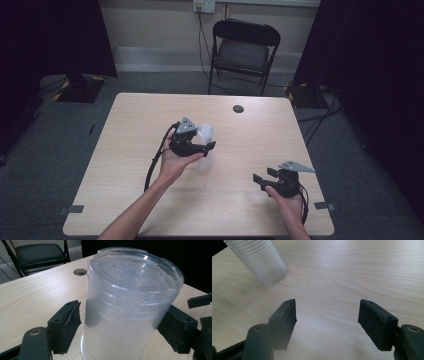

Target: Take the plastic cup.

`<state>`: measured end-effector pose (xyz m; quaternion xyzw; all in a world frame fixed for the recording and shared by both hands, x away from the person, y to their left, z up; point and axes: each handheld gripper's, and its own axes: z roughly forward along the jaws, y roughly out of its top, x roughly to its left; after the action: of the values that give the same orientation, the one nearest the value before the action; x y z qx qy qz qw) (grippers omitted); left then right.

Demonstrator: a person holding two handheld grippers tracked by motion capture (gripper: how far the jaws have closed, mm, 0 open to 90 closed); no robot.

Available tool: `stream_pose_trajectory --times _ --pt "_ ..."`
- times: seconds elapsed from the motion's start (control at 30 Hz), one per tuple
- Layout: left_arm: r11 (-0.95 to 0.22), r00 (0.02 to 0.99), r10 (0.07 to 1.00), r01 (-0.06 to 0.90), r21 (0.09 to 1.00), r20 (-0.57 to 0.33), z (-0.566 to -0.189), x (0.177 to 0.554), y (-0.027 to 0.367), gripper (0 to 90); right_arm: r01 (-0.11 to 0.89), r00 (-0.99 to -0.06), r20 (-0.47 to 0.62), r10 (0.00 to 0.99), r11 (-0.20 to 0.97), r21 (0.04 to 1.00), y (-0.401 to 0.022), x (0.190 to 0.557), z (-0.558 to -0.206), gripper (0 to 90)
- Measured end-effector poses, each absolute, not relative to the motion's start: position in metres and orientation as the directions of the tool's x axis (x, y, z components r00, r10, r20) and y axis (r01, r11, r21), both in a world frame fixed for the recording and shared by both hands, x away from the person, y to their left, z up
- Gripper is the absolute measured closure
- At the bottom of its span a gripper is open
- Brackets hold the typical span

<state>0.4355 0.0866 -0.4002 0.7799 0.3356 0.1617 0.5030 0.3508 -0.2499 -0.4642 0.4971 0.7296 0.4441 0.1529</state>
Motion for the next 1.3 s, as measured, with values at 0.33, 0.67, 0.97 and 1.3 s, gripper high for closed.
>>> stream_pose_trajectory --times 0.33,0.67,0.97,1.3 --pt "-0.299 0.711 0.699 0.380 0.875 -0.070 -0.412 0.443 0.080 16.2 0.595 -0.458 0.218 0.862 0.115 0.796 -0.250 0.352 -0.467 30.8" --pt "-0.325 0.709 0.703 0.391 0.861 -0.056 -0.421 0.445 0.074 16.5 0.609 -0.441 0.229 0.868 0.102 0.786 -0.252 0.352 -0.469 30.3" --pt "-0.320 0.708 0.704 0.384 0.866 -0.053 -0.416 0.443 0.073 28.3 0.608 -0.443 0.231 0.866 0.101 0.787 -0.252 0.352 -0.470 30.3" --pt "-0.270 0.698 0.708 0.404 0.874 -0.104 -0.412 0.443 0.077 29.8 0.614 -0.439 0.236 0.867 0.098 0.784 -0.252 0.352 -0.470 30.3"
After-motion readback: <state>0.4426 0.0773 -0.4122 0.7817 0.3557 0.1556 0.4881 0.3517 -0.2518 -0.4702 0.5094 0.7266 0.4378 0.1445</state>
